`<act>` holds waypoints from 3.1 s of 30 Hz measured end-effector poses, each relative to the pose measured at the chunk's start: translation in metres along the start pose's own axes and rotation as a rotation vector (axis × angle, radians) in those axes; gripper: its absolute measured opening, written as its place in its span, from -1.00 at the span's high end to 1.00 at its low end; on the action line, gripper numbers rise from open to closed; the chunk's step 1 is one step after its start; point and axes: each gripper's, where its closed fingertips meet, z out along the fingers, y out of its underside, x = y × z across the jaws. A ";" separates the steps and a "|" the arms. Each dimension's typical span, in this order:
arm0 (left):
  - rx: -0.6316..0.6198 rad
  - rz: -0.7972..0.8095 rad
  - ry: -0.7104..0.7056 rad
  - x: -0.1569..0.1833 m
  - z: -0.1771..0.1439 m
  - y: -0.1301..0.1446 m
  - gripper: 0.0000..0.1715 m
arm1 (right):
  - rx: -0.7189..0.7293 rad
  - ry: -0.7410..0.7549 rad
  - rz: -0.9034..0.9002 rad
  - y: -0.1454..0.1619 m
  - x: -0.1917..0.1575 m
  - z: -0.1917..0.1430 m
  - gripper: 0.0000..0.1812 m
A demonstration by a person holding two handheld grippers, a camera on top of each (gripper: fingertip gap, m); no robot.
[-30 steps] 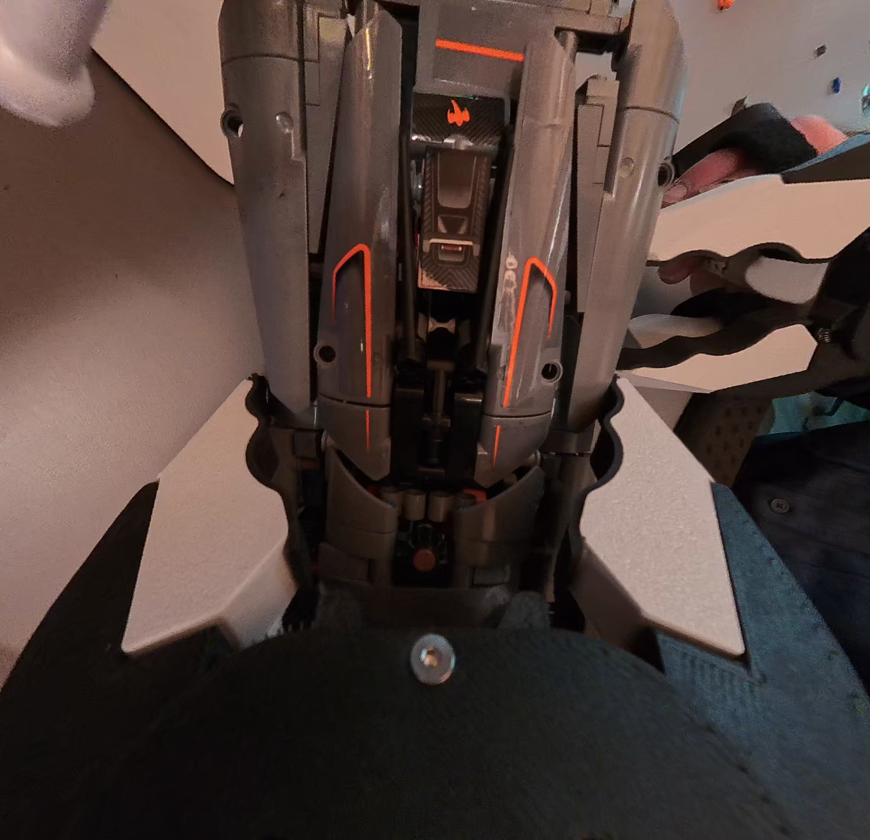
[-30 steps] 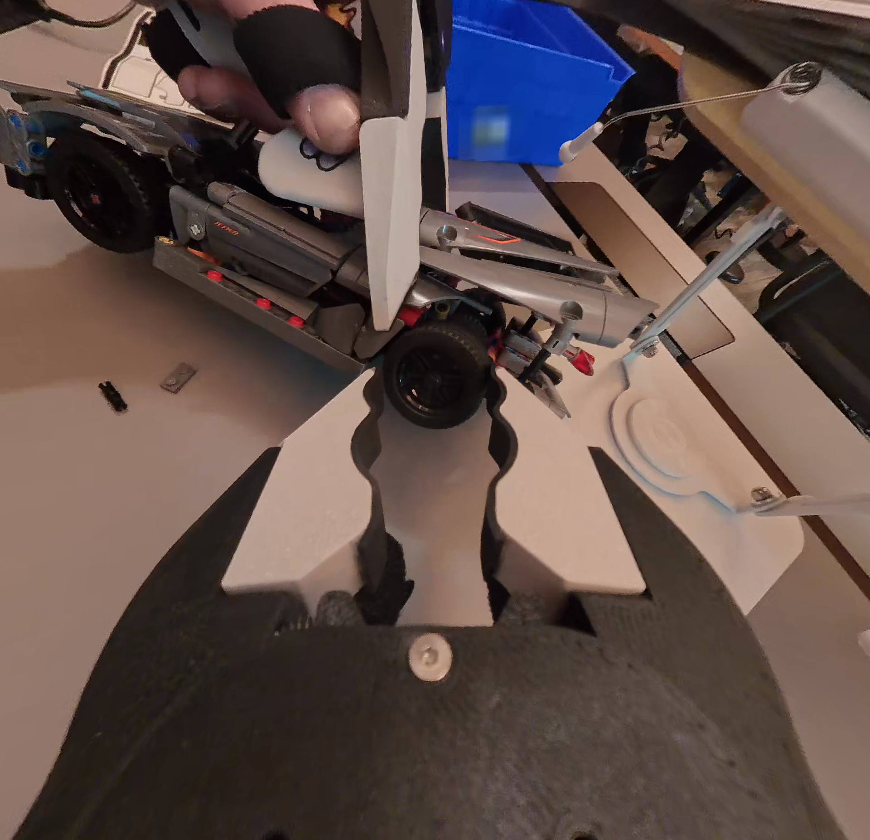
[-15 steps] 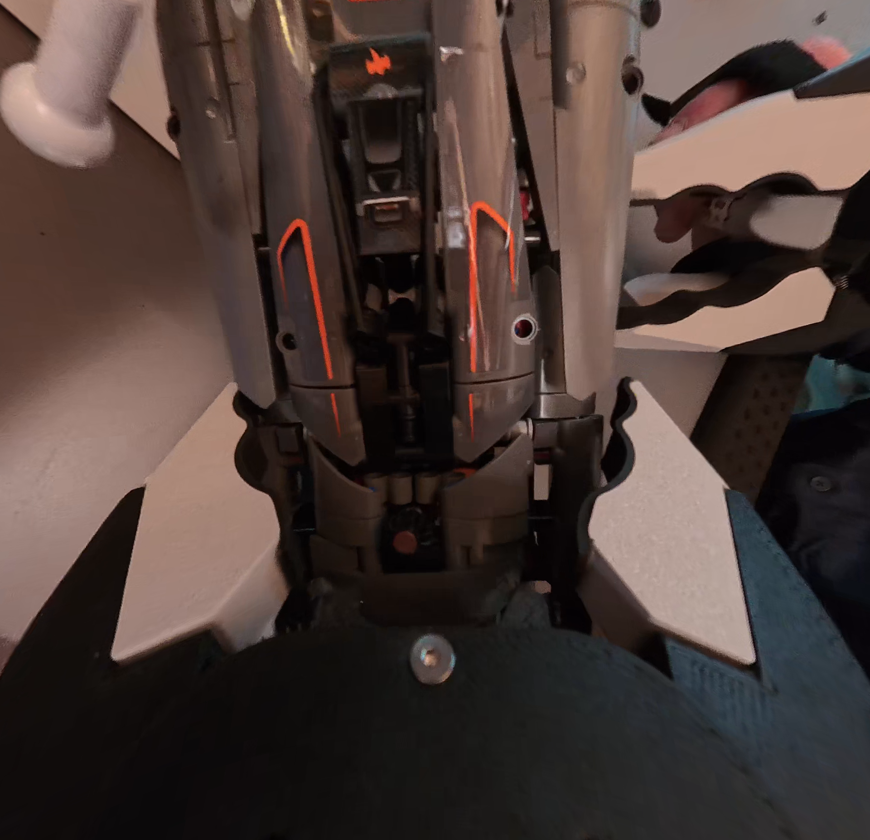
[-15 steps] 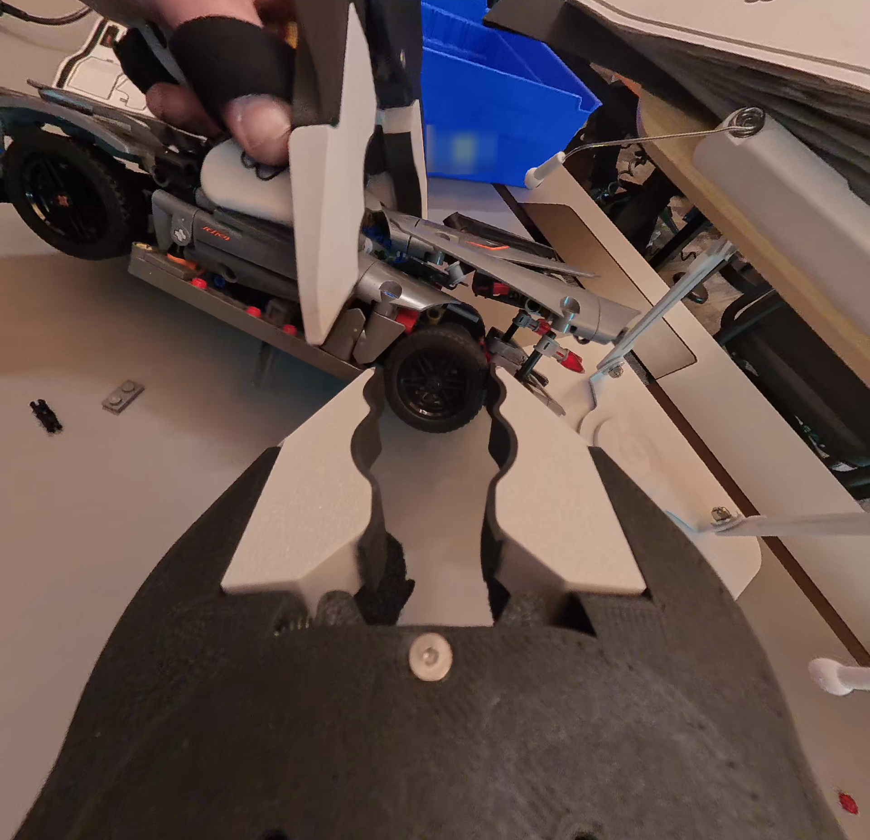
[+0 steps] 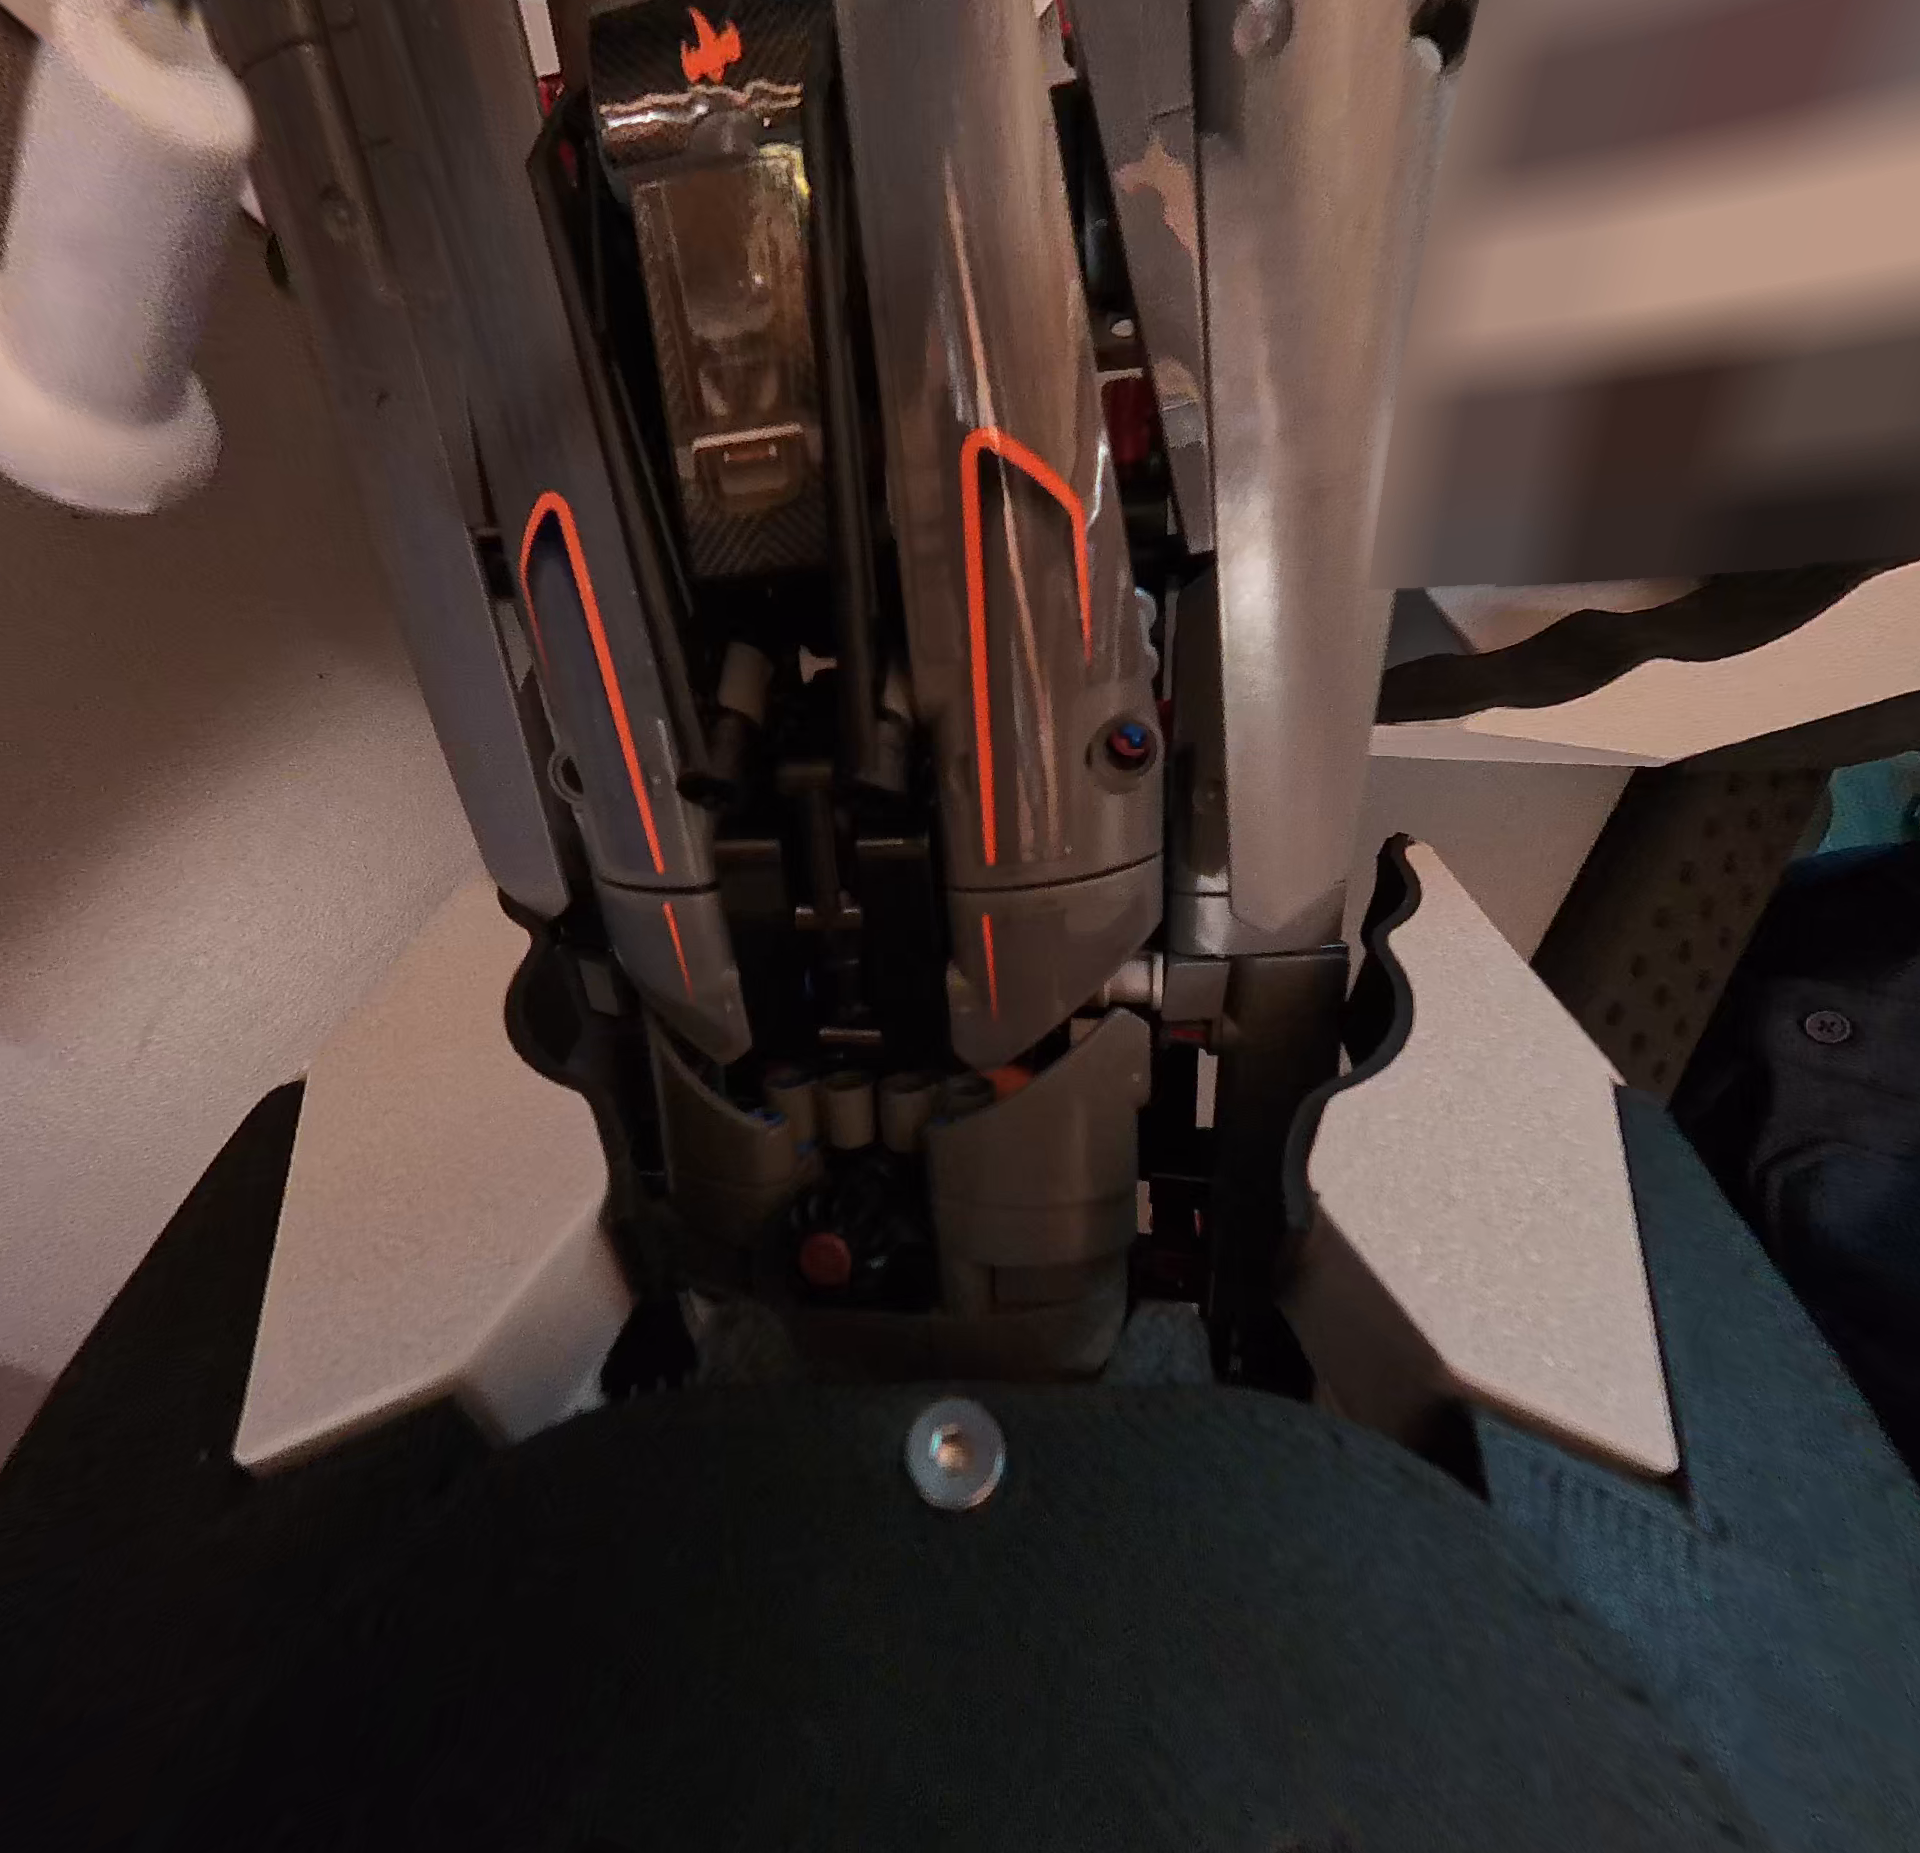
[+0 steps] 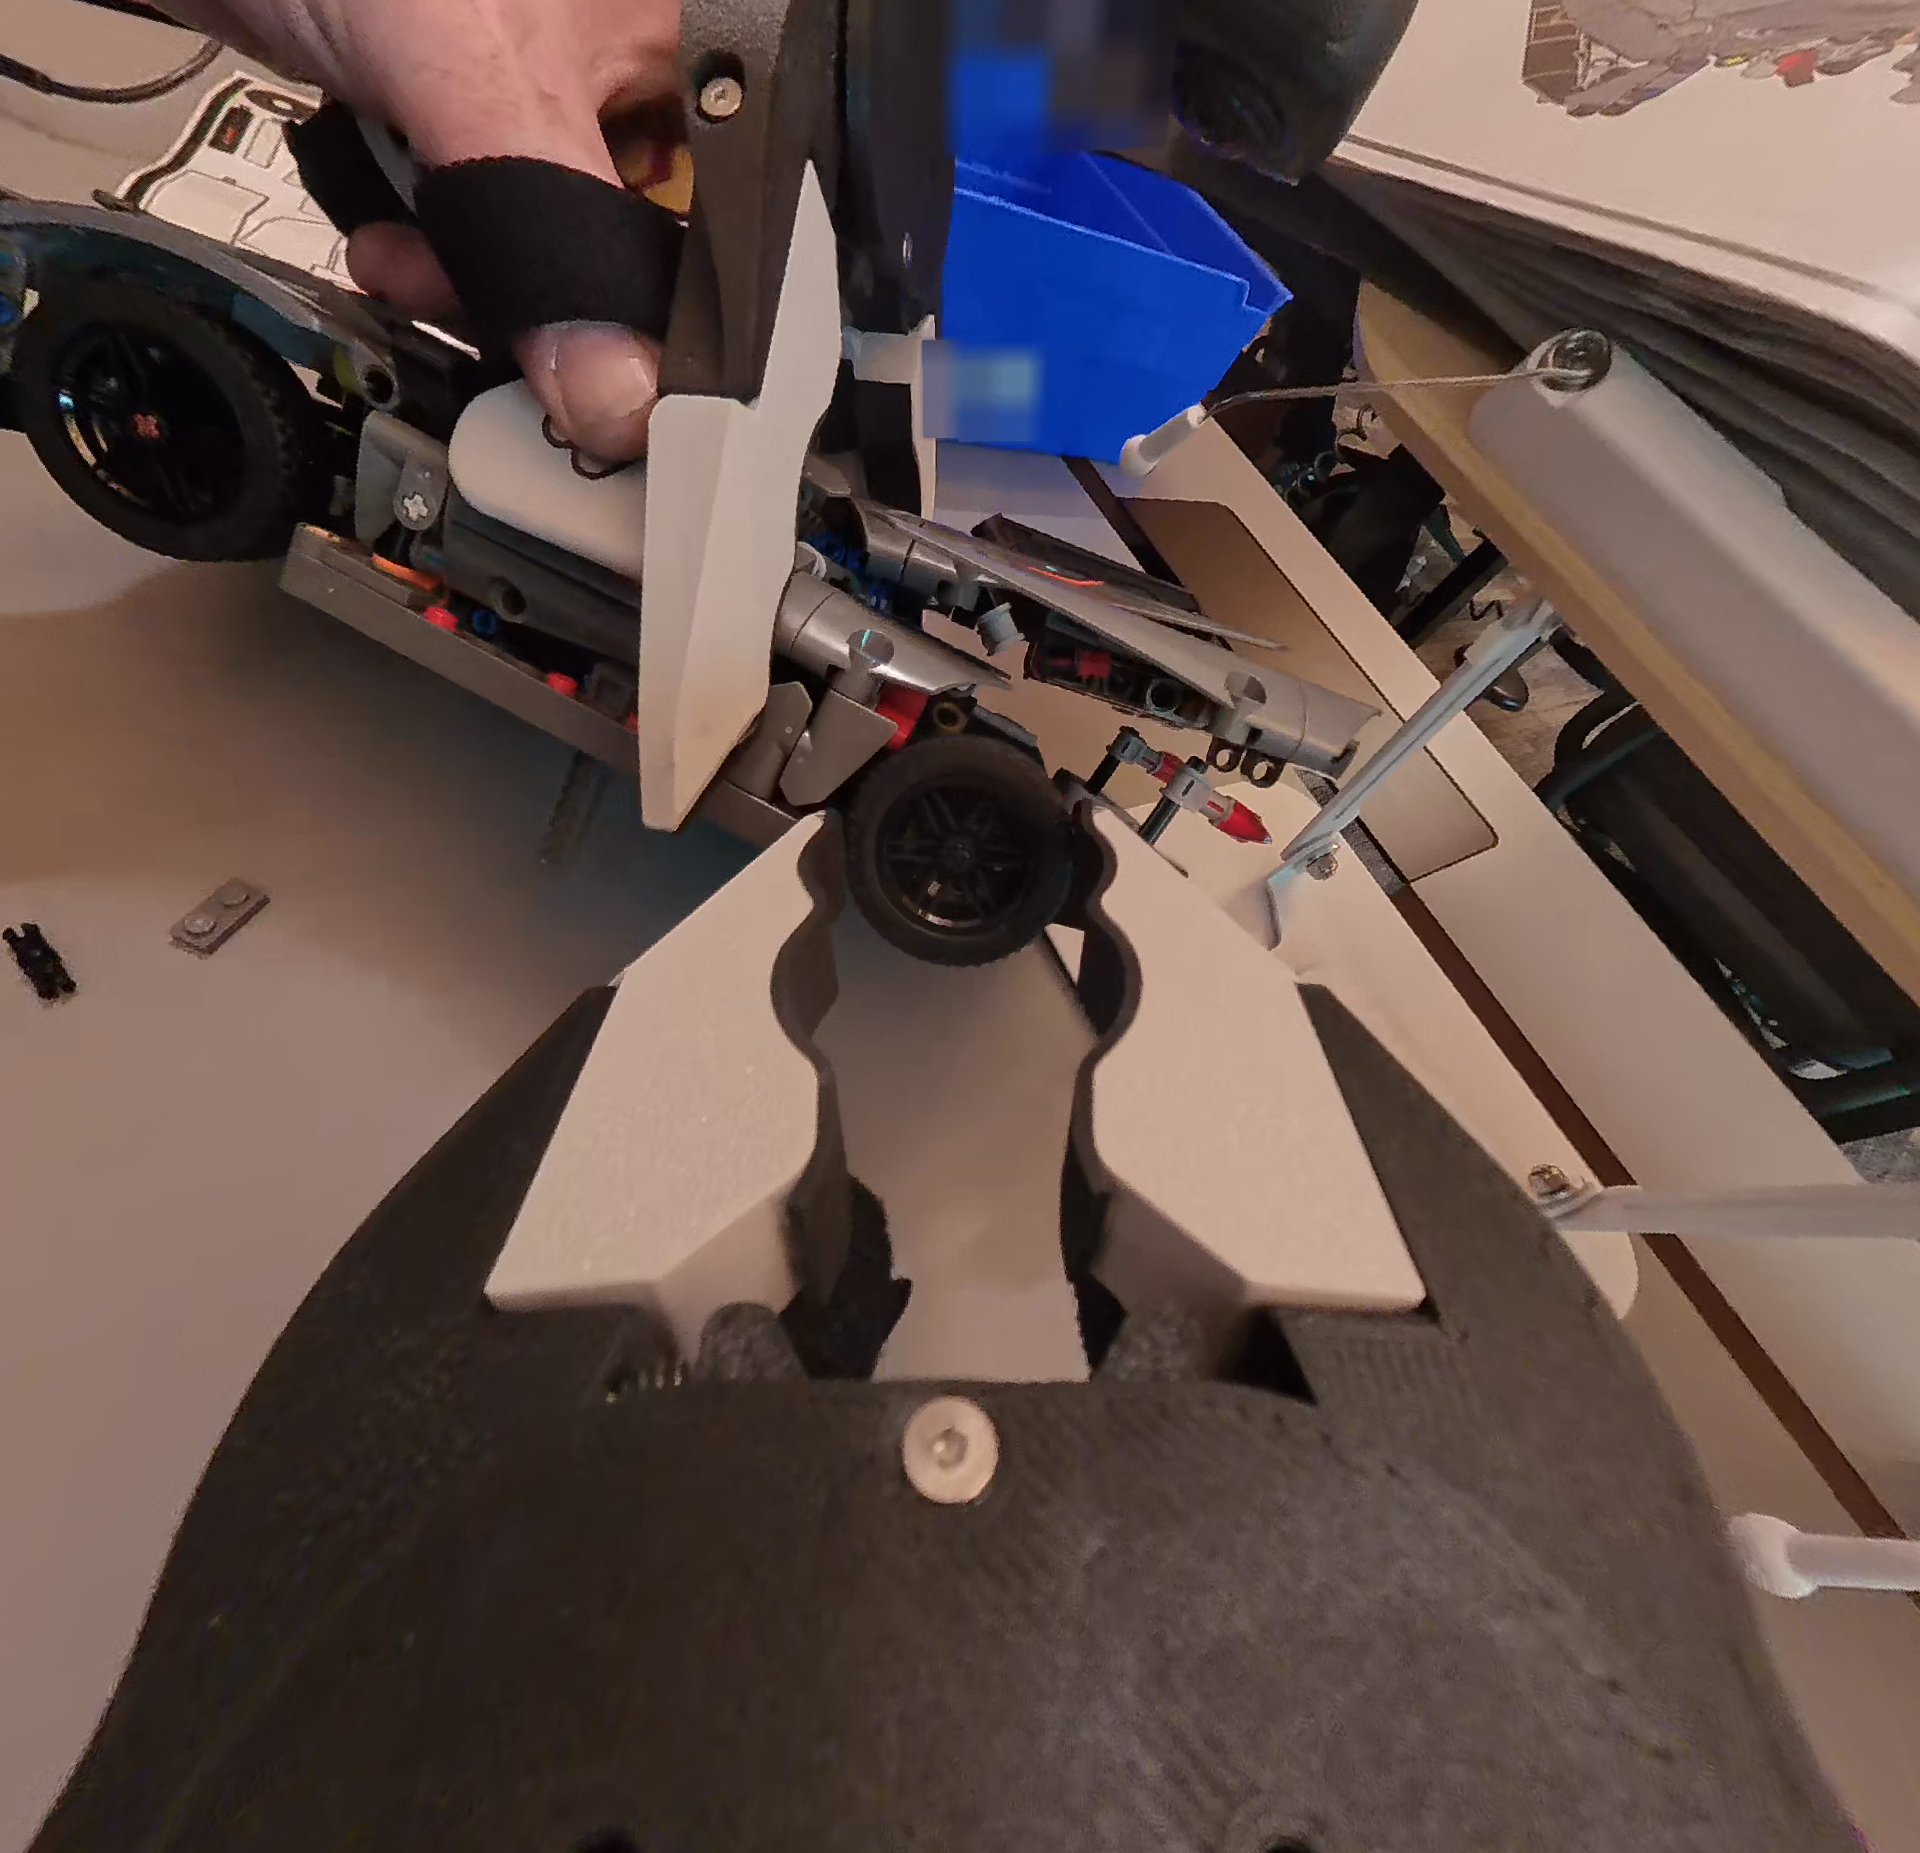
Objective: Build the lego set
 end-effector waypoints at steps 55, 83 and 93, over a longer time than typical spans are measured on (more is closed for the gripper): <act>0.138 0.007 -0.006 0.007 -0.049 -0.011 -0.65 | -0.073 -0.351 0.260 0.004 -0.067 0.018 0.93; 0.032 0.323 -0.882 -0.006 -0.066 0.038 0.01 | 0.002 -0.330 0.376 -0.014 -0.052 0.026 0.93; 0.087 0.273 -0.812 -0.011 -0.068 0.036 0.01 | -0.011 -0.336 0.406 -0.012 -0.053 0.026 0.93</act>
